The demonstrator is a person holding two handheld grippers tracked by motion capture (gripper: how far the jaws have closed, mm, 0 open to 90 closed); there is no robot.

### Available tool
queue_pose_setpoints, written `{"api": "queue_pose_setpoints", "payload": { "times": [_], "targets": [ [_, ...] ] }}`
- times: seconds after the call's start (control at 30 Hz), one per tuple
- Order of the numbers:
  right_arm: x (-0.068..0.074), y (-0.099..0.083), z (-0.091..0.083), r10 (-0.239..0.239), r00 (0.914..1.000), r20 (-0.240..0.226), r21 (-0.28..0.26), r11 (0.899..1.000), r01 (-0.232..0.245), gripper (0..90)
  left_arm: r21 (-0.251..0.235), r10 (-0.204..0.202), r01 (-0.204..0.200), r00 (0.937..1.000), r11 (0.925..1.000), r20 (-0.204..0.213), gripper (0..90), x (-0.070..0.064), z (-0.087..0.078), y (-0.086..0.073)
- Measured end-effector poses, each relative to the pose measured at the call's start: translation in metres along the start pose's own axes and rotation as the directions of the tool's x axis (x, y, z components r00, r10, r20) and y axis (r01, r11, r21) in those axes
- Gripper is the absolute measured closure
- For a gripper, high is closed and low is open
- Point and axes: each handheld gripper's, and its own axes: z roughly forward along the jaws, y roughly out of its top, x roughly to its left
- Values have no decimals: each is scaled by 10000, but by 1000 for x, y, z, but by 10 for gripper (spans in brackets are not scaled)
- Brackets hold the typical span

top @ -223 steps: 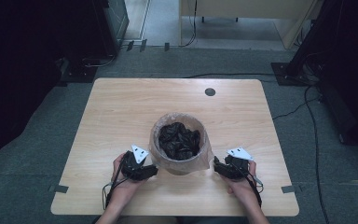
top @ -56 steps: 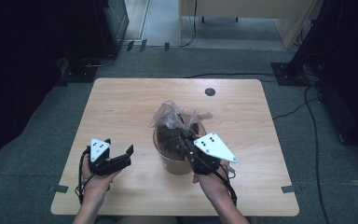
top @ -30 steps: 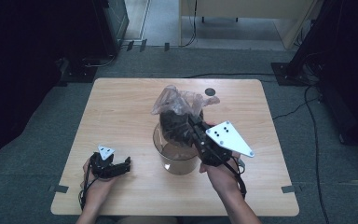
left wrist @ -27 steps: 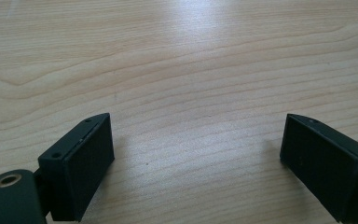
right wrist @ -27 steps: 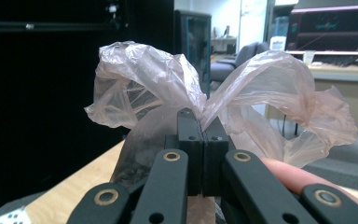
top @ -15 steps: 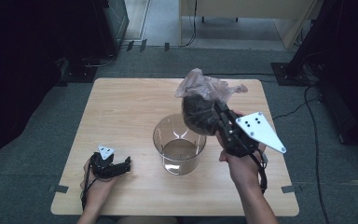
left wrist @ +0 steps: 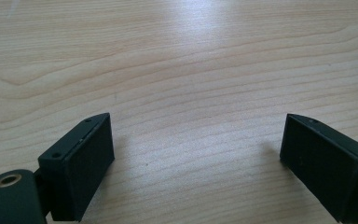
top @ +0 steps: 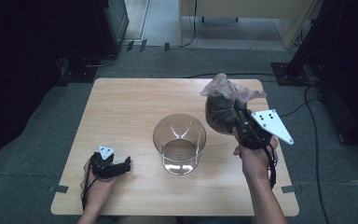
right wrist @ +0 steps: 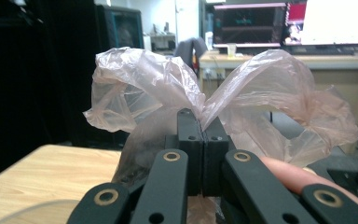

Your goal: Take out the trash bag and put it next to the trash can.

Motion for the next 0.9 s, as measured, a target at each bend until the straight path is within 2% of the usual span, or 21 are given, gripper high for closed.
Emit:
{"api": "queue_pose_setpoints", "payload": {
  "times": [0.17,0.4,0.6,0.77,0.83,0.9],
  "targets": [
    [-9,-21,19,5,9994,342,487,9988,-22,900,-6,5,-5,10000,10000,-4,92,0,0,0],
    [-16,-50,51,286,9983,500,1046,9939,-337,900,-12,-8,8,10000,10000,3,92,0,0,0],
    [-7,-69,80,136,9995,276,1384,9902,-173,900,-17,-9,9,10000,10000,4,92,0,0,0],
    [9,-77,96,-109,9995,-292,1112,9937,141,900,-7,-1,1,10000,10000,7,92,0,0,0],
    [11,-81,102,-11,9990,-436,1171,9931,62,900,6,12,-12,10000,10000,2,92,0,0,0],
    [10,-88,108,156,9990,-427,1483,9889,-91,900,0,7,-7,10000,10000,0,92,0,0,0]
  ]
}}
